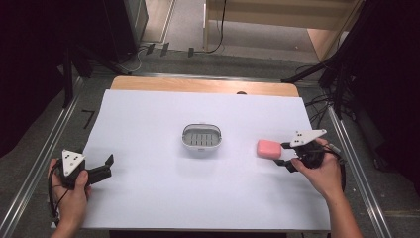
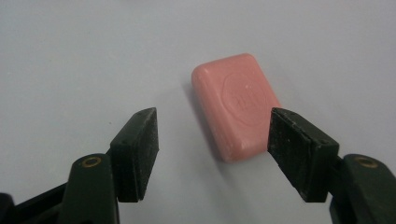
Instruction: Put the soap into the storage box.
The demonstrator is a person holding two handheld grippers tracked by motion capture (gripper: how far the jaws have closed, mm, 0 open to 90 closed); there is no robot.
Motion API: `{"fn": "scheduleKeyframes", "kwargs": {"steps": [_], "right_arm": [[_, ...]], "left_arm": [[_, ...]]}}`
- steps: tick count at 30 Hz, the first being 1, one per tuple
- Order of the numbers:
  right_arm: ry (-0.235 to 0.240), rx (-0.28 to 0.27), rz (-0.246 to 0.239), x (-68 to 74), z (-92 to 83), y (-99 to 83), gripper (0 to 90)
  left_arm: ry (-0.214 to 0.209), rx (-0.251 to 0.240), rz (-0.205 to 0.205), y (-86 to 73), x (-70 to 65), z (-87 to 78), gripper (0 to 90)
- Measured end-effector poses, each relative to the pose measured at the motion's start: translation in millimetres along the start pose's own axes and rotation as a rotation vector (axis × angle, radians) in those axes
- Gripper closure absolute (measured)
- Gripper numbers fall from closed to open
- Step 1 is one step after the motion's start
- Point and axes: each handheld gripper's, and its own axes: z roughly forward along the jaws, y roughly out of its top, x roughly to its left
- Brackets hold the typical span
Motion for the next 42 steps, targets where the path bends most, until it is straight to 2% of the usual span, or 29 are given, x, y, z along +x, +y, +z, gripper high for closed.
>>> {"fn": "scheduleKeyframes", "kwargs": {"steps": [3,5,9,10,11,14,17,20,26,36,42], "right_arm": [[0.017,0.032,-0.021,-3.6,4.8,8.8,30.7],[0.013,0.074,-0.078,-8.1,14.0,19.5,29.4],[0.026,0.113,-0.111,-14.3,24.3,26.2,28.6],[0.026,0.113,-0.111,-14.3,24.3,26.2,28.6],[0.053,0.12,-0.108,-17.0,28.0,27.7,24.8],[0.061,0.144,-0.095,-20.3,33.1,28.4,24.4],[0.037,0.151,-0.093,-24.0,38.4,28.5,26.1],[0.035,0.171,-0.098,-26.2,44.2,28.5,27.6],[0.056,0.21,-0.111,-29.4,54.4,28.0,30.3],[0.079,0.261,-0.138,-31.8,65.8,25.2,37.9],[0.094,0.263,-0.132,-33.8,67.2,25.5,38.3]], "left_arm": [[-0.006,-0.003,-0.001,-0.2,0.4,-0.3,0.0],[-0.014,0.0,-0.02,-0.2,2.7,-0.1,0.0],[-0.021,0.01,-0.004,0.0,1.4,0.7,0.0],[-0.021,0.01,-0.004,0.0,1.4,0.7,0.0],[-0.03,0.014,-0.01,0.1,2.2,1.0,0.0],[-0.041,0.018,-0.028,0.2,4.6,1.5,0.0],[-0.046,0.016,-0.02,0.1,3.6,1.6,0.0],[-0.048,0.022,-0.016,0.3,3.5,2.0,0.0],[-0.055,0.035,-0.015,0.8,3.6,3.4,3.7],[-0.061,0.035,-0.012,0.7,3.4,3.1,3.8],[-0.059,0.036,-0.014,0.8,3.4,3.8,4.5]]}}
